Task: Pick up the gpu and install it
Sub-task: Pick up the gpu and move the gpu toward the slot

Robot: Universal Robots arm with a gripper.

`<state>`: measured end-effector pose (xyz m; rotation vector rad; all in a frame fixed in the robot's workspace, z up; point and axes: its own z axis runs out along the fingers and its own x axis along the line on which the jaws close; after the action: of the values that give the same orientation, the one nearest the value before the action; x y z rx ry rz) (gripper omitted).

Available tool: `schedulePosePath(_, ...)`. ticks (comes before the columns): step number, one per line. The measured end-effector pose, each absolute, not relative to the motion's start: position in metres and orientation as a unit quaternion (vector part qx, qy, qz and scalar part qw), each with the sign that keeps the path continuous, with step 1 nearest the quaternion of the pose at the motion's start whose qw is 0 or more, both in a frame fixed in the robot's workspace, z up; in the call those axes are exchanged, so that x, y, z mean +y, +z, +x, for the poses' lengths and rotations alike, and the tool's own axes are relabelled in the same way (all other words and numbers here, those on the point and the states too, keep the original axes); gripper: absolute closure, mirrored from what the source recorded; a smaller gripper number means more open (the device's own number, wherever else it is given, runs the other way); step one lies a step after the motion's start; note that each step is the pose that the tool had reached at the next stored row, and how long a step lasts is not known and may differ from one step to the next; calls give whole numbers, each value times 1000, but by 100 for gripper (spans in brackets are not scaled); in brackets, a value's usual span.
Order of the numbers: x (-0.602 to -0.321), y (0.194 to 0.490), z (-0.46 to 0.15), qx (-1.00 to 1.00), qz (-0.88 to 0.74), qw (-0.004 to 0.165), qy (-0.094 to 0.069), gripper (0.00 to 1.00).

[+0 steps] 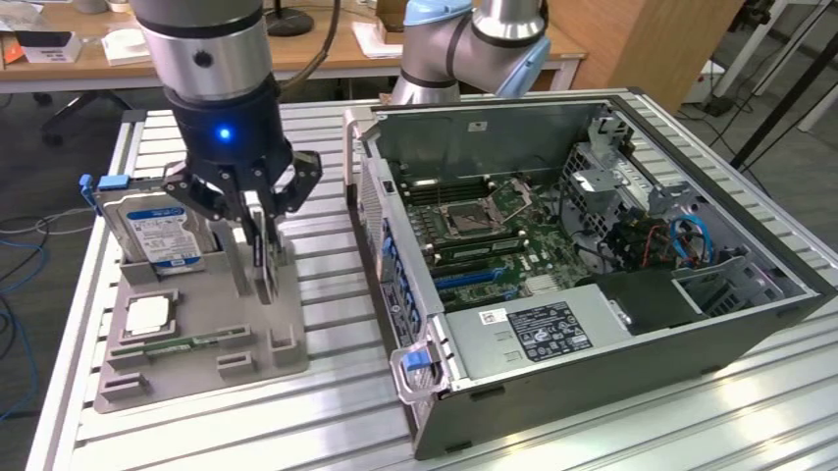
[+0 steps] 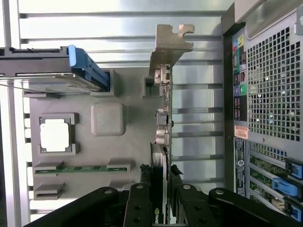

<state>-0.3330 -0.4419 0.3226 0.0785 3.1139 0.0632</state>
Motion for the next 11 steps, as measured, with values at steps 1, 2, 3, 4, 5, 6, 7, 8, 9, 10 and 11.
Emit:
schedulePosePath(1,-442,324,-333,999,25,13,20,74)
schedulePosePath(2,-442,326,-333,999,25,13,20,74)
schedulePosePath(3,-442,328,-333,999,25,13,20,74)
schedulePosePath(4,-442,329,-333,999,25,13,20,74)
schedulePosePath(5,-442,331,-333,999,25,13,20,74)
schedulePosePath(6,-442,332,-333,999,25,13,20,74)
schedulePosePath(7,-442,333,-333,999,25,13,20,74)
schedulePosePath(8,-442,334,-333,999,25,13,20,74)
schedulePosePath(9,-442,335,-333,999,25,13,20,74)
schedulePosePath(10,-442,336,-333,999,25,13,20,74)
schedulePosePath(11,-442,337,-333,999,25,13,20,74)
